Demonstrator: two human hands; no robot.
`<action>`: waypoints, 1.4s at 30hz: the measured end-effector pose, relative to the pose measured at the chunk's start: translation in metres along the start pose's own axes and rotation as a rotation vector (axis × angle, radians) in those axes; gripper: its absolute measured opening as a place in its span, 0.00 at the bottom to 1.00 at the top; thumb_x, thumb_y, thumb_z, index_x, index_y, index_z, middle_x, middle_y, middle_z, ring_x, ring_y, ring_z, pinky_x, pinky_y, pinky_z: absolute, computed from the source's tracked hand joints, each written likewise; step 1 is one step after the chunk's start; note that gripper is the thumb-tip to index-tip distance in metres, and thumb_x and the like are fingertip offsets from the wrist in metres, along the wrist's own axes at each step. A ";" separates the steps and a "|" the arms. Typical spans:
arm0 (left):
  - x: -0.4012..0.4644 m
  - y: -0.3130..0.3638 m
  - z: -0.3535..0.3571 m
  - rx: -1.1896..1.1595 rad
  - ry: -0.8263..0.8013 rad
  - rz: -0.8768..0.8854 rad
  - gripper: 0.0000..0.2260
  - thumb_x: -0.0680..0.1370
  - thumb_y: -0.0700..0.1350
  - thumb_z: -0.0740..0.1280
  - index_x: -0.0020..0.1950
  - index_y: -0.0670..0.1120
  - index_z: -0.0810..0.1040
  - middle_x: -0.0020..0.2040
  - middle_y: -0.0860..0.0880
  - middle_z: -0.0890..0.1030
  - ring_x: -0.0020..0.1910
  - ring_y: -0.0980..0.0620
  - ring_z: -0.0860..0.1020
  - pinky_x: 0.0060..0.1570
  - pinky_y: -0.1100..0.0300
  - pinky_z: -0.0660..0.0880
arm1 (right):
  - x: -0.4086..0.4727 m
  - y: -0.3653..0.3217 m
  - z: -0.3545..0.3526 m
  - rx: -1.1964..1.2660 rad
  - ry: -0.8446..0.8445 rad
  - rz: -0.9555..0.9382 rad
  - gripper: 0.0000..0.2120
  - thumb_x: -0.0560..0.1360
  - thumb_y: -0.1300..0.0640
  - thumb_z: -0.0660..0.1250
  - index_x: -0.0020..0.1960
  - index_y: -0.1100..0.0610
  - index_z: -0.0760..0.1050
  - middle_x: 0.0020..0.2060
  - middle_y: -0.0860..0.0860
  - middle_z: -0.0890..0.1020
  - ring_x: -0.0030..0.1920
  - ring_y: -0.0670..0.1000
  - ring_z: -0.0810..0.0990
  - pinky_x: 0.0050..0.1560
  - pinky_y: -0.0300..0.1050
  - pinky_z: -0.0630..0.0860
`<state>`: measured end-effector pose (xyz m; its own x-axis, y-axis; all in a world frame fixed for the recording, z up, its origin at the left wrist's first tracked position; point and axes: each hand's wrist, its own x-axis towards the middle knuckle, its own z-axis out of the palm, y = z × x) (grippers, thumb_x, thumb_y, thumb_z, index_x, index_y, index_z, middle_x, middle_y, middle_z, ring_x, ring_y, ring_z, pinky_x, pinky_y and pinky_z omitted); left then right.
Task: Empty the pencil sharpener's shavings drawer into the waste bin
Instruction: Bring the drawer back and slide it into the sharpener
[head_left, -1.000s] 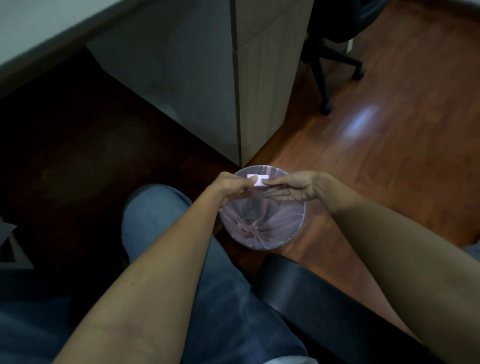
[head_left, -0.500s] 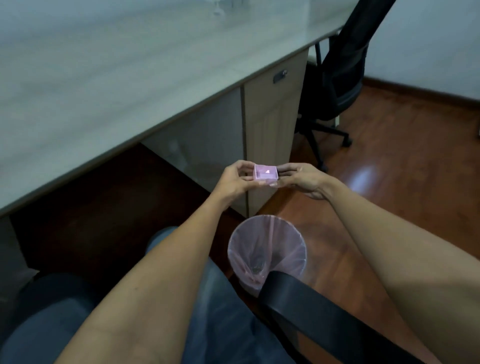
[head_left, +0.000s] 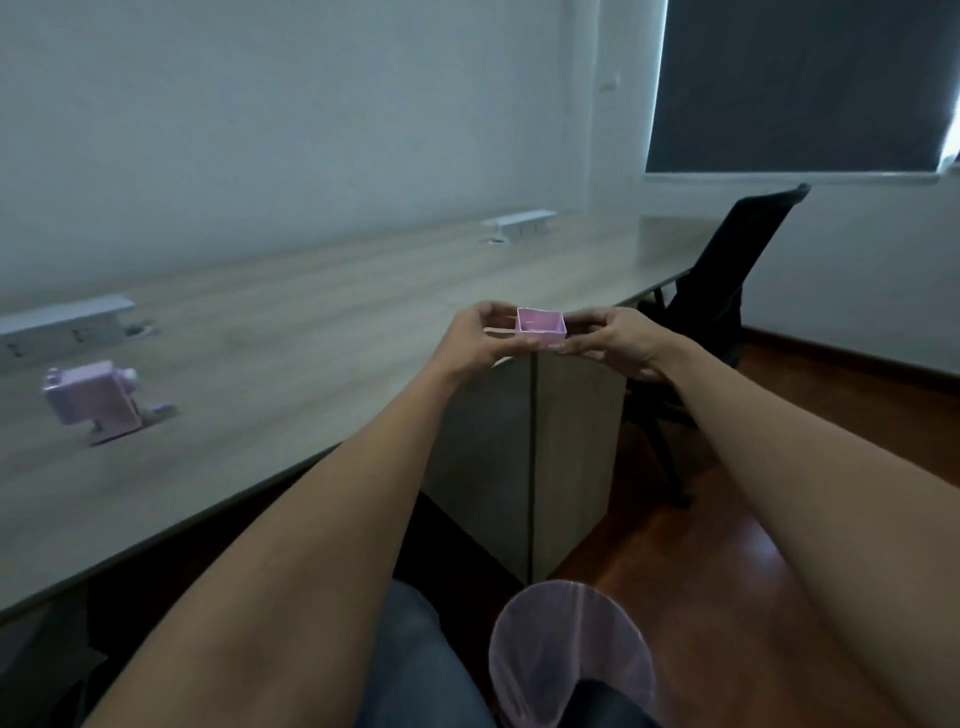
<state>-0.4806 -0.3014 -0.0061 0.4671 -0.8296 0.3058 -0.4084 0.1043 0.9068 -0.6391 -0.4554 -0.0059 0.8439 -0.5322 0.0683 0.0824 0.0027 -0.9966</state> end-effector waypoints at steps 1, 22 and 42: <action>0.001 0.008 -0.011 -0.012 0.013 0.005 0.29 0.69 0.41 0.80 0.67 0.37 0.75 0.61 0.41 0.83 0.56 0.47 0.84 0.54 0.60 0.82 | 0.006 -0.011 0.008 -0.005 -0.023 -0.023 0.24 0.68 0.78 0.72 0.63 0.68 0.78 0.53 0.60 0.86 0.52 0.52 0.86 0.54 0.38 0.82; -0.114 0.042 -0.323 0.127 0.476 -0.060 0.23 0.71 0.41 0.79 0.64 0.40 0.80 0.57 0.45 0.86 0.52 0.52 0.85 0.54 0.61 0.80 | 0.116 -0.082 0.333 -0.100 -0.577 -0.164 0.20 0.72 0.72 0.72 0.64 0.68 0.79 0.60 0.61 0.84 0.57 0.52 0.85 0.60 0.37 0.79; -0.240 -0.032 -0.429 0.058 0.771 -0.262 0.23 0.72 0.36 0.77 0.65 0.38 0.78 0.59 0.41 0.83 0.56 0.48 0.81 0.50 0.67 0.78 | 0.158 0.002 0.453 -0.226 -0.630 -0.141 0.30 0.69 0.61 0.79 0.69 0.64 0.76 0.62 0.56 0.83 0.64 0.51 0.81 0.70 0.46 0.72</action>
<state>-0.2428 0.1296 0.0164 0.9527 -0.2104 0.2192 -0.2415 -0.0868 0.9665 -0.2654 -0.1555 0.0234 0.9864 0.0800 0.1437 0.1591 -0.2438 -0.9567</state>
